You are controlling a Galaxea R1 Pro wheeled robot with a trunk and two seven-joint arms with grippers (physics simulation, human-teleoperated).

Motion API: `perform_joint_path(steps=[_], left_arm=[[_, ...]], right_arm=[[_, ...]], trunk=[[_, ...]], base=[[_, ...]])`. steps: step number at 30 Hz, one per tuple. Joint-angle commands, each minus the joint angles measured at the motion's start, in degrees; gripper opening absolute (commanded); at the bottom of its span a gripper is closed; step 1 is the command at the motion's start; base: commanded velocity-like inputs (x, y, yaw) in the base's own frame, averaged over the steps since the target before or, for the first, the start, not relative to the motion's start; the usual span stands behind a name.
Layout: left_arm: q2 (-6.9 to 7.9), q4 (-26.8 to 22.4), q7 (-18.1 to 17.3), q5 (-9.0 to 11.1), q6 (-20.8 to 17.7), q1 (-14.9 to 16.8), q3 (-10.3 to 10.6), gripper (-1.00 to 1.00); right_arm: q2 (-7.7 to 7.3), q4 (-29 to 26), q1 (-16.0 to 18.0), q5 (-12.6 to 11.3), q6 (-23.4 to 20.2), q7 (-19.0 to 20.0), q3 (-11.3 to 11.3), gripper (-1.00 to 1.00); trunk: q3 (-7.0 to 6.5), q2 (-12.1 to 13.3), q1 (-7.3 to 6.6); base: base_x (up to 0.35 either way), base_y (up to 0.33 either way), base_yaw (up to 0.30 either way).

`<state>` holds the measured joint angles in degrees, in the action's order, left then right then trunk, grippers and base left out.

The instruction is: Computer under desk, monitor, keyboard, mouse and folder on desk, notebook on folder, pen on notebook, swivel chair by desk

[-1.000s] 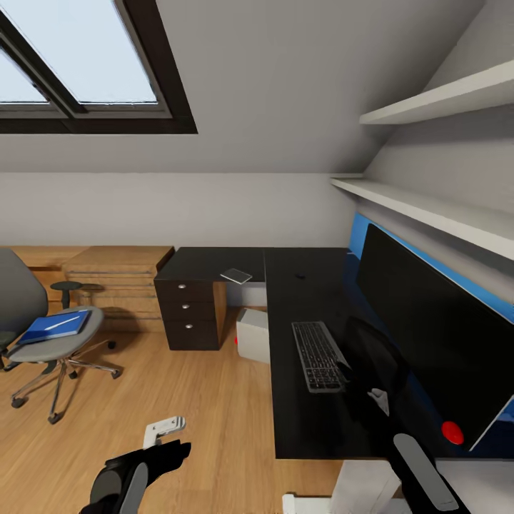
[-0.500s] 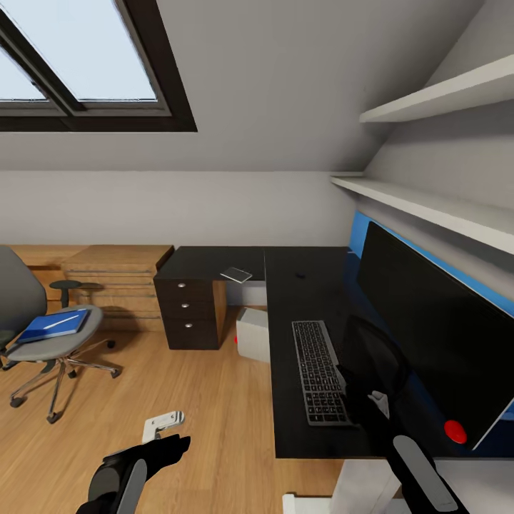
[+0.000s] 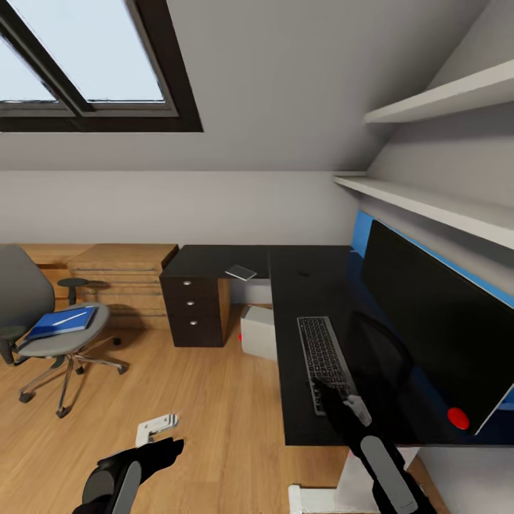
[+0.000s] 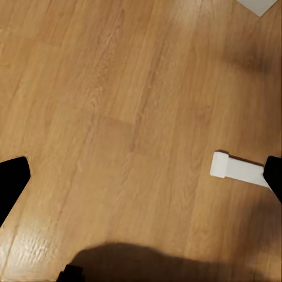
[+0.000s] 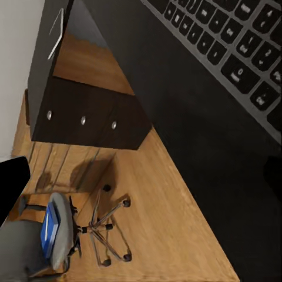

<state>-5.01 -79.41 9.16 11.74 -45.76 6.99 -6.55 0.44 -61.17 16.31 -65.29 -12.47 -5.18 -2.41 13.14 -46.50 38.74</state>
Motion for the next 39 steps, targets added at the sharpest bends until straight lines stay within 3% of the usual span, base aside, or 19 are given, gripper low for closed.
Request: perform_joint_path(steps=[1, 2, 3, 9, 13, 15, 16, 17, 20, 21, 23, 28, 29, 30, 33, 34, 35, 37, 39], left_arm=[[0.0, 0.2, 0.4, 0.6, -0.2, 0.0, -0.1, 1.0], [0.08, 0.6, 0.5, 0.6, 0.1, 0.0, -0.2, 1.0], [0.43, 1.2, 0.5, 0.5, 1.7, 0.0, -0.4, 1.0], [2.04, 5.8, 0.2, 0.4, 5.8, 0.0, -1.0, 1.0], [2.67, 13.9, 0.0, 0.4, 9.2, 0.0, -1.1, 1.0], [3.36, 18.4, -0.1, 0.3, 11.7, 0.0, -1.1, 1.0], [3.64, 20.0, -0.1, 0.3, 12.7, 0.0, -1.0, 1.0], [3.88, 21.7, -0.1, 0.3, 13.8, 0.0, -1.0, 1.0], [4.05, 23.8, -0.1, 0.3, 14.7, 0.0, -0.9, 1.0], [4.06, 24.4, -0.2, 0.3, 15.0, 0.0, -0.9, 1.0], [4.1, 27.1, -0.2, 0.2, 17.4, 0.0, -0.8, 1.0], [4.13, 31.2, -0.2, 0.3, 23.7, 0.0, -0.7, 1.0], [4.13, 32.9, -0.2, 0.3, 24.9, 0.0, -0.7, 1.0], [4.13, 33.8, -0.2, 0.2, 25.5, 0.0, -0.7, 1.0], [4.09, 34.2, -0.2, 0.2, 25.8, 0.0, -0.7, 1.0], [4.08, 34.2, -0.2, 0.2, 25.9, 0.0, -0.7, 1.0], [4.07, 34.3, -0.2, 0.3, 25.9, 0.0, -0.6, 1.0], [4.05, 34.4, -0.3, 0.3, 26.0, 0.0, -0.6, 1.0], [4.04, 34.4, -0.2, 0.3, 26.0, 0.0, 0.1, 1.0]], right_arm=[[0.58, -0.1, 0.0, 1.2, -0.1, -0.7, 0.0, 1.0], [1.63, -0.1, 0.0, 4.3, -0.1, -0.9, 0.0, 1.0], [3.68, -0.1, 0.0, 10.2, -0.2, -1.2, 0.0, 1.0], [6.29, 0.0, 0.0, 19.7, -0.2, -1.4, -0.1, 1.0], [6.81, 0.0, 0.0, 22.4, -0.2, -2.0, -1.2, 1.0], [6.86, 0.1, 0.0, 22.9, -0.3, -3.5, -5.0, 1.0], [6.86, 0.1, 0.0, 23.2, -0.2, -4.8, -7.8, 1.0], [6.86, 0.2, 0.0, 23.7, -0.2, -7.6, -12.3, 1.0], [6.92, 0.3, 0.0, 25.5, -0.2, -12.1, -17.6, 1.0], [6.96, 0.3, 0.0, 26.2, -0.2, -12.8, -18.5, 1.0], [7.63, 0.5, 0.0, 29.8, -0.2, -14.5, -20.8, 1.0], [9.0, 1.3, 0.0, 36.2, 0.4, -15.6, -22.4, 1.0], [9.15, 1.9, 0.0, 37.6, 4.5, -15.7, -22.3, 1.0], [9.17, 2.6, 0.0, 38.2, 12.7, -15.7, -22.2, 1.0], [9.21, 3.9, 0.0, 38.6, 20.9, -15.9, -22.4, 1.0], [9.2, 4.1, 0.0, 38.7, 21.3, -15.9, -22.4, 1.0], [9.16, 4.3, 0.0, 38.9, 20.8, -15.9, -22.5, 1.0], [9.1, 4.5, 0.1, 39.2, 15.8, -15.9, -22.4, 1.0], [9.07, 4.9, 2.4, 40.2, 5.4, -15.9, -22.4, 1.0]], trunk=[[0.09, -0.1, 0.0], [0.09, -0.1, 0.0], [0.09, -0.1, 0.0], [0.09, -0.1, 0.0], [0.09, -0.1, 0.0], [0.09, -0.1, 0.0], [0.09, -0.1, 0.0], [0.09, -0.1, 0.0], [0.09, -0.1, 0.0], [0.09, -0.1, 0.0], [0.09, -0.1, 0.0], [0.09, -0.1, 0.0], [0.09, -0.1, 0.0], [0.09, -0.1, 0.0], [0.09, -0.1, 0.0], [0.09, -0.1, 0.0], [0.09, -0.1, 0.0], [0.09, -0.1, 0.0], [0.09, -0.1, 0.0]], base=[[-0.122, 0.28, 0.0], [-0.078, 0.298, 0.0], [-0.032, 0.318, 0.0], [-0.013, 0.326, 0.0], [-0.002, 0.301, 0.0], [0.0, 0.214, 0.0], [0.0, 0.195, 0.0], [0.0, 0.205, 0.0], [0.0, 0.218, 0.0], [0.0, 0.227, 0.0], [0.0, 0.231, 0.0], [0.001, 0.258, 0.0], [0.056, 0.301, 0.0], [0.123, 0.306, 0.0], [0.18, 0.283, 0.0], [0.224, 0.26, 0.0], [0.242, 0.248, 0.0], [0.26, 0.234, 0.0], [0.279, 0.218, 0.0]])
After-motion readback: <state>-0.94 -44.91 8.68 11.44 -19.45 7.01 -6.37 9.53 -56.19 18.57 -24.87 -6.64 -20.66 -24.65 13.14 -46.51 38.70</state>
